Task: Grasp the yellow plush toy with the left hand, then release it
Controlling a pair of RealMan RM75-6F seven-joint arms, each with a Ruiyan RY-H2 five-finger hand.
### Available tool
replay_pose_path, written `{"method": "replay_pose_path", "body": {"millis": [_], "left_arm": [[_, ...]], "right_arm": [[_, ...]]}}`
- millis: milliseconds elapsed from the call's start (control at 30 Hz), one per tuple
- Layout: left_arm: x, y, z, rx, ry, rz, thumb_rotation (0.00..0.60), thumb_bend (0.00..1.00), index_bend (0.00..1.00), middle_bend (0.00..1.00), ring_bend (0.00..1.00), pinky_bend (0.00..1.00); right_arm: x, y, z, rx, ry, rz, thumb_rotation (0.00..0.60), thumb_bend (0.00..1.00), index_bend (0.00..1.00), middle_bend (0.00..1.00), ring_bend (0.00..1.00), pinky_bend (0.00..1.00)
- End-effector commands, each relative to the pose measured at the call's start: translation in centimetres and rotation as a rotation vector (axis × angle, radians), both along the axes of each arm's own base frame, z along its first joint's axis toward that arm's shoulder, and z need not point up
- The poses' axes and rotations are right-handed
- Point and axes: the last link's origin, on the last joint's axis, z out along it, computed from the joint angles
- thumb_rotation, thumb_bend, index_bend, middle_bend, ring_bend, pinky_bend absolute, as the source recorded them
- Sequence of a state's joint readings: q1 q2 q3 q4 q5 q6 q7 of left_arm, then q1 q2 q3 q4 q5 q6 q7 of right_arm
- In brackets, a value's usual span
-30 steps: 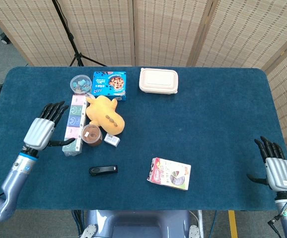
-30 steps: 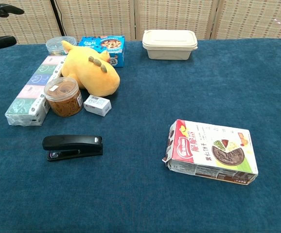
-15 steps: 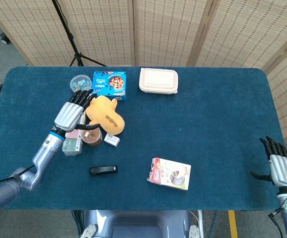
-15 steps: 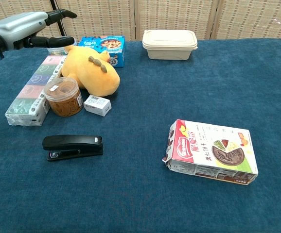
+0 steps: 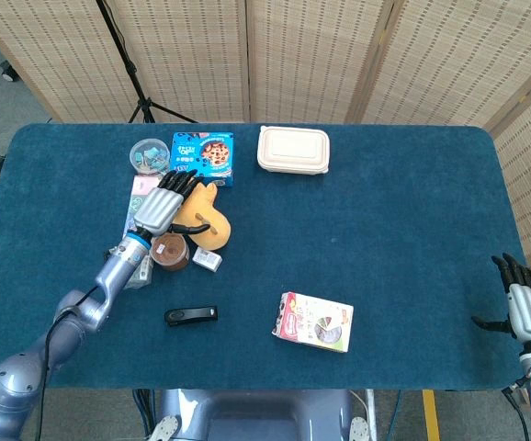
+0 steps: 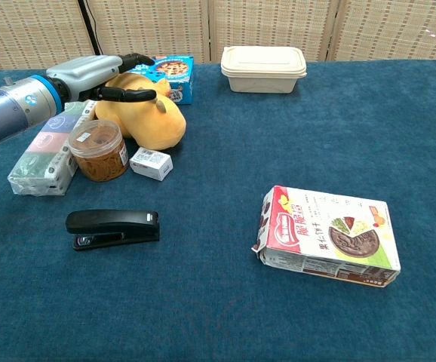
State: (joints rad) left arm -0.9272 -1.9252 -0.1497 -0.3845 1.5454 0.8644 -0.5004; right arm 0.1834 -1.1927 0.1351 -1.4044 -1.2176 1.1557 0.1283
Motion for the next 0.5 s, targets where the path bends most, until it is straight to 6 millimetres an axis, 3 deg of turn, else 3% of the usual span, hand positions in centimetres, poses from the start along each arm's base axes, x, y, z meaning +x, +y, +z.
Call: {"method": "replay_pose_path", "body": {"millis": [33, 500], "left_arm": [[0.9, 0.1, -1.5, -0.034, 0.009, -0.01, 0.031, 0.0, 0.0, 0.0, 0.0, 0.0], [3.0, -1.6, -4.0, -0.071, 0.029, -0.131, 0.034, 0.0, 0.0, 0.0, 0.0, 0.0]], "right_arm": [[-0.1, -0.1, 0.1, -0.003, -0.004, -0.005, 0.6, 0.0, 0.0, 0.0, 0.0, 0.0], [-0.5, 0.0, 0.3, -0.001, -0.02, -0.024, 0.6, 0.0, 0.0, 0.0, 0.0, 0.0]]}}
